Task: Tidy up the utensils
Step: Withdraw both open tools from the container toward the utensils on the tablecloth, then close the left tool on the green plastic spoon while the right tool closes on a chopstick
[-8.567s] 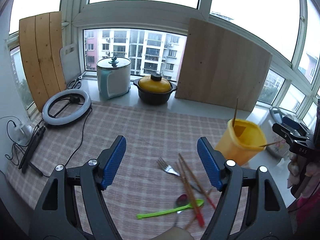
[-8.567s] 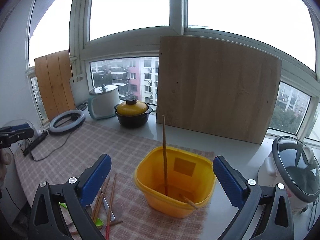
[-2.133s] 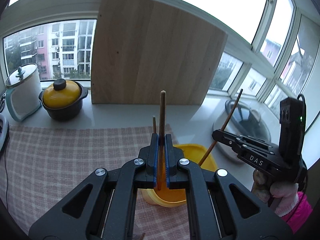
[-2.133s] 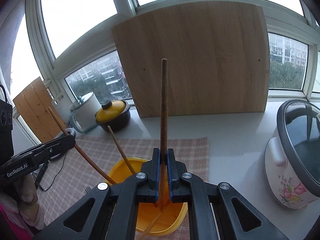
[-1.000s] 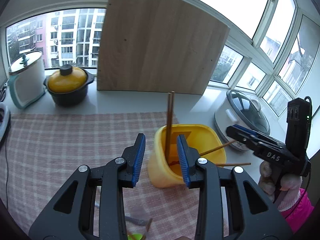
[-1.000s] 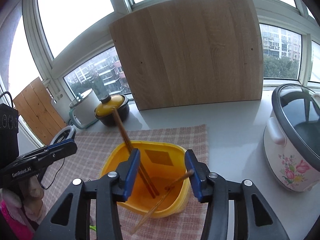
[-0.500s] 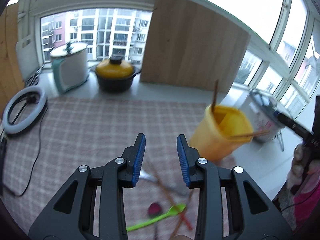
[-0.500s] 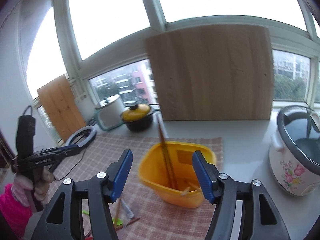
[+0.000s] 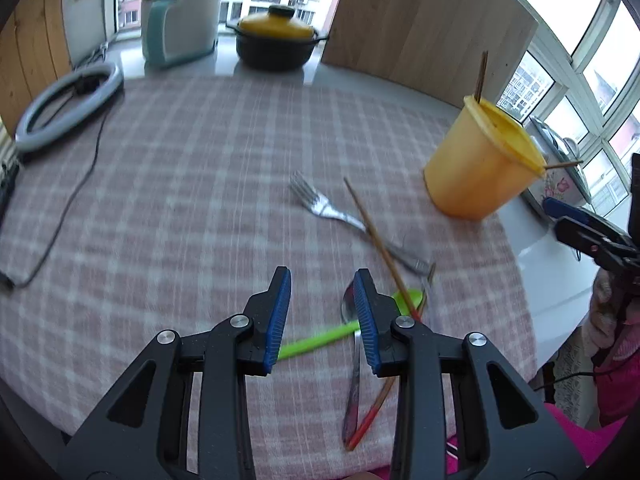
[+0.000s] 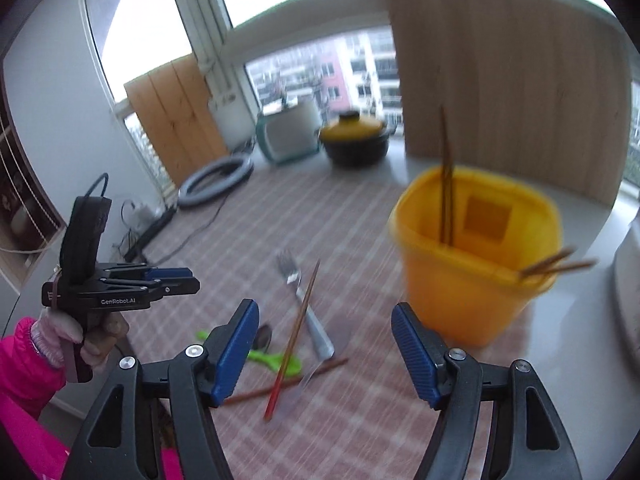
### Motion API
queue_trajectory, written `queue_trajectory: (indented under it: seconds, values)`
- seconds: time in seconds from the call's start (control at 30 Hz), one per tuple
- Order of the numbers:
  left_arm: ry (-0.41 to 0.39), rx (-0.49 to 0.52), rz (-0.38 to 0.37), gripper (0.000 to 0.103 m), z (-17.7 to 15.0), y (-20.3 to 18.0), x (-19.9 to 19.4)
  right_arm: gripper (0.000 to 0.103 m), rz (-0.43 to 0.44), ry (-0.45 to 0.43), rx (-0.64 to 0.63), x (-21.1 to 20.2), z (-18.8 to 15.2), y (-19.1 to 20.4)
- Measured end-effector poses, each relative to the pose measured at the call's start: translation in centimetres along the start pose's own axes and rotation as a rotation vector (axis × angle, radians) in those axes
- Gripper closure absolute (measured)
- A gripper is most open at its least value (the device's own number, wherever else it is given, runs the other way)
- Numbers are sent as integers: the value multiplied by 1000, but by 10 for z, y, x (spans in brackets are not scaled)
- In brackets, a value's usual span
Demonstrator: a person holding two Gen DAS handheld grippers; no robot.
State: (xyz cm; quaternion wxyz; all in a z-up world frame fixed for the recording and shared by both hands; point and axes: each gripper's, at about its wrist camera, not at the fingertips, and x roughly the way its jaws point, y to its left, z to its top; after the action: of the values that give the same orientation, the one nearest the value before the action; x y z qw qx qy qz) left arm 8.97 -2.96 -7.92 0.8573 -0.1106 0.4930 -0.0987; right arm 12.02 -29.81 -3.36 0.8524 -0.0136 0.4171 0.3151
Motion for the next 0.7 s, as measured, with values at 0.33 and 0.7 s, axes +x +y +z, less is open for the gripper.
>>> queue_trajectory:
  seconds: [0.33, 0.7]
  values:
    - [69, 19, -32, 71, -24, 2, 13, 53, 52, 169, -4, 51, -7, 8]
    - [137, 122, -27, 71, -40, -14, 29, 64, 114, 268, 48, 83, -12, 10]
